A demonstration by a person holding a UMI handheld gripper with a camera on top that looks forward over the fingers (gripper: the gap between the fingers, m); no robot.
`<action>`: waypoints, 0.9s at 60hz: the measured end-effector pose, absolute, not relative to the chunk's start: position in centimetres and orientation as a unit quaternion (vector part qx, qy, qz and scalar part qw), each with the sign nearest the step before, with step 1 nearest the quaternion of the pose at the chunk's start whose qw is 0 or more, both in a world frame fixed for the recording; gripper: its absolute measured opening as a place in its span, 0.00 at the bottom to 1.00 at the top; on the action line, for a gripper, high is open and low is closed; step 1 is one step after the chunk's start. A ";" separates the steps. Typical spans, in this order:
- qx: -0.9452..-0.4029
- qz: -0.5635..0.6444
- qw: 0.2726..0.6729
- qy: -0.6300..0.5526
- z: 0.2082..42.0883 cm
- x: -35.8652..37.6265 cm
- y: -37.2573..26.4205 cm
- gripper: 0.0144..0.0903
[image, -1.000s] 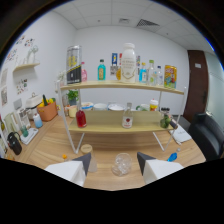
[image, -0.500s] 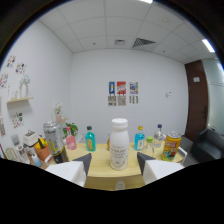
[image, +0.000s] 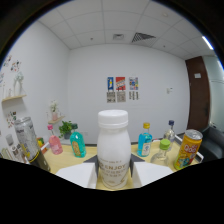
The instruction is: Make me a cup of Mount Fuji.
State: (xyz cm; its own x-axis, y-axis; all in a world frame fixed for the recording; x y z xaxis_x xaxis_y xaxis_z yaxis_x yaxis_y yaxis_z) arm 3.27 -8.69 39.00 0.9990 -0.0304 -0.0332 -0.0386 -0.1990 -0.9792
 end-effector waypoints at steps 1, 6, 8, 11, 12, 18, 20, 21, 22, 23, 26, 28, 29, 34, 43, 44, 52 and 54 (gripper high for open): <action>-0.774 0.005 0.633 0.020 39.0 3.2 -8.7 0.47; -0.775 0.015 0.632 0.008 39.2 2.9 -9.0 0.46; -0.771 0.020 0.636 0.007 39.8 2.6 -9.5 0.45; -0.762 0.026 0.647 0.001 41.1 2.5 -10.3 0.45; -0.759 0.027 0.651 0.000 41.6 2.5 -10.7 0.45; -0.731 0.053 0.681 0.001 44.5 2.7 -13.7 0.44; -0.724 0.061 0.687 0.002 45.0 3.0 -14.9 0.44; -0.722 0.061 0.689 0.002 45.2 3.1 -15.5 0.44; -0.721 0.061 0.690 0.002 45.1 3.4 -16.0 0.44; -0.721 0.061 0.690 0.003 44.9 3.7 -16.5 0.44; -0.723 0.062 0.688 0.008 44.2 4.5 -18.2 0.44; -0.729 0.061 0.682 0.008 43.1 5.1 -19.1 0.44; -0.732 0.059 0.679 0.010 42.5 5.4 -19.6 0.44; -0.749 0.045 0.661 0.019 38.3 7.4 -21.5 0.43; -0.782 0.024 0.620 0.051 28.2 11.0 -23.8 0.43; -0.785 0.023 0.617 0.054 27.2 11.2 -24.0 0.43; -0.806 0.026 0.588 0.068 19.5 12.2 -24.5 0.43; -0.811 0.027 0.581 0.067 18.0 12.1 -24.5 0.44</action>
